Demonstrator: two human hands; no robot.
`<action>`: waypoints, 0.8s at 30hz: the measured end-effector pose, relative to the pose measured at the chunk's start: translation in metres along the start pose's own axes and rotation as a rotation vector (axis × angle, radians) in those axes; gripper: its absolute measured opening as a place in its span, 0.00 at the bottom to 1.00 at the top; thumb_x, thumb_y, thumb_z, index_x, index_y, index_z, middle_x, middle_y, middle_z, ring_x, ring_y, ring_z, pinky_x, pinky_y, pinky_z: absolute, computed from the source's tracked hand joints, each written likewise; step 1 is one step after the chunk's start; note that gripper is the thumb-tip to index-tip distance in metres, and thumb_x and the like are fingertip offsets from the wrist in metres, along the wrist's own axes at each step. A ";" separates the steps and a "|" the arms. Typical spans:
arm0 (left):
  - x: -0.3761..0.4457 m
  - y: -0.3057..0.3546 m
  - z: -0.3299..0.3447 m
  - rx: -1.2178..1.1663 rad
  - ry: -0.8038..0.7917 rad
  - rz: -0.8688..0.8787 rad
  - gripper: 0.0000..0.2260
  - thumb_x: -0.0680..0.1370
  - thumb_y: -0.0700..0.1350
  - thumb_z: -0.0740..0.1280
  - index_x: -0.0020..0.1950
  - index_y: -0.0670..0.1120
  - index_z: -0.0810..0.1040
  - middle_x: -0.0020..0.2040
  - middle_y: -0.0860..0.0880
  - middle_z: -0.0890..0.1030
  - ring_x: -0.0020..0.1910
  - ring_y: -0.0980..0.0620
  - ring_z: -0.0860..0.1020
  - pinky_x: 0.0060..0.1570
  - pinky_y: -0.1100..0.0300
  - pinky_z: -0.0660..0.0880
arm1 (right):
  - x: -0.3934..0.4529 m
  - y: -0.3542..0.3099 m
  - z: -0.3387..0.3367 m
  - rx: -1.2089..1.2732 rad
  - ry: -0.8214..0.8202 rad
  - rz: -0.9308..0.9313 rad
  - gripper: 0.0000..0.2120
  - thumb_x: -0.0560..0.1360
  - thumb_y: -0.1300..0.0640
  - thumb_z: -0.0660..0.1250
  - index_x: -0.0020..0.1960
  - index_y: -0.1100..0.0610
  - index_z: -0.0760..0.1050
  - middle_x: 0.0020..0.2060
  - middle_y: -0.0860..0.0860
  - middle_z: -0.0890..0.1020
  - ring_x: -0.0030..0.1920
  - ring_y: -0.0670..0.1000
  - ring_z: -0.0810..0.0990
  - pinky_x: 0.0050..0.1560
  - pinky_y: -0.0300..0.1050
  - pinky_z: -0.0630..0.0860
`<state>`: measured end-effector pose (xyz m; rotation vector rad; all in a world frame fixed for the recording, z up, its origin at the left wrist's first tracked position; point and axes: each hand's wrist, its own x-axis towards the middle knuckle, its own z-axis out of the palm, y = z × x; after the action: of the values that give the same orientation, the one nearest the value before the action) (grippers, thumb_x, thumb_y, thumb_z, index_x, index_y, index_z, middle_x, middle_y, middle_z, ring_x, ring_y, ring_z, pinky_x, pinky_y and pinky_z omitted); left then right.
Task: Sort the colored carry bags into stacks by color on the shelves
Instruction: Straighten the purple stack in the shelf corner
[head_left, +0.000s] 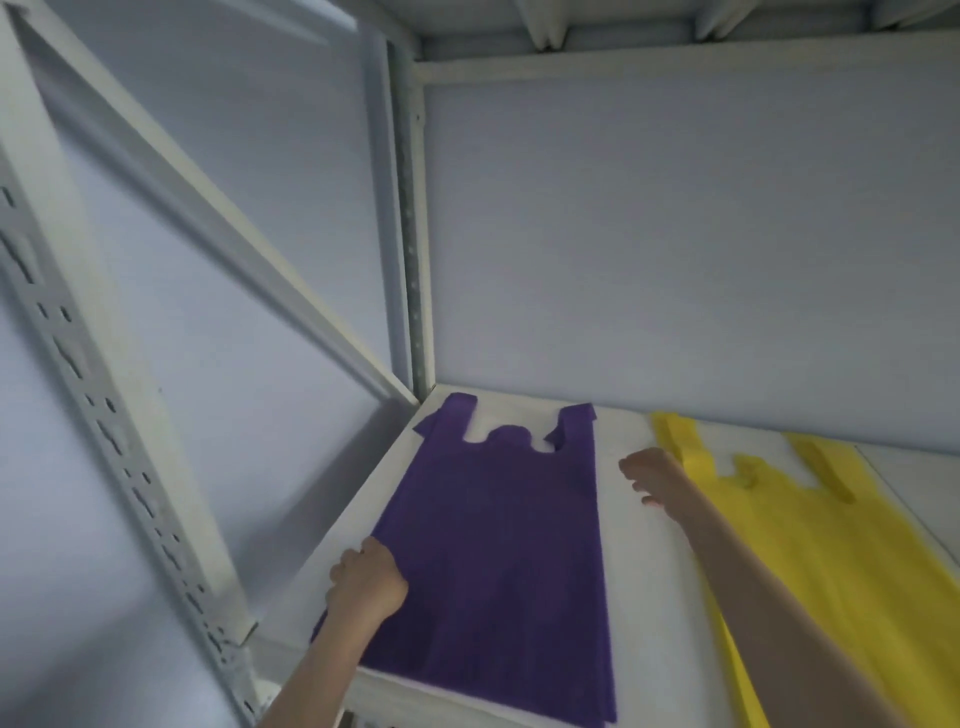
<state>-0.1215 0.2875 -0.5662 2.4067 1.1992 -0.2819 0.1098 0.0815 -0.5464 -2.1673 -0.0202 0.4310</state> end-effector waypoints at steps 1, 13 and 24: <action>0.000 0.000 -0.001 0.006 0.008 0.005 0.25 0.79 0.45 0.59 0.72 0.39 0.56 0.69 0.41 0.65 0.69 0.43 0.65 0.68 0.52 0.66 | -0.001 -0.002 0.000 0.041 -0.008 0.012 0.11 0.77 0.63 0.59 0.36 0.57 0.68 0.36 0.55 0.72 0.30 0.48 0.68 0.31 0.39 0.64; 0.020 0.004 -0.010 -0.091 0.003 -0.092 0.33 0.72 0.50 0.68 0.71 0.47 0.54 0.68 0.44 0.60 0.70 0.45 0.60 0.68 0.51 0.64 | 0.060 -0.033 0.044 0.103 0.009 0.114 0.11 0.76 0.55 0.61 0.48 0.64 0.70 0.46 0.58 0.73 0.45 0.57 0.73 0.45 0.47 0.68; 0.083 -0.023 0.056 -0.246 0.461 -0.087 0.11 0.59 0.50 0.73 0.29 0.42 0.81 0.30 0.36 0.74 0.31 0.41 0.75 0.40 0.53 0.68 | 0.117 -0.039 0.060 0.057 0.026 0.051 0.25 0.72 0.49 0.67 0.61 0.67 0.74 0.59 0.62 0.78 0.58 0.61 0.77 0.60 0.53 0.72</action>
<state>-0.0888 0.3322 -0.6529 2.2685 1.4356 0.3973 0.2069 0.1717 -0.5828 -2.1207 0.0612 0.4272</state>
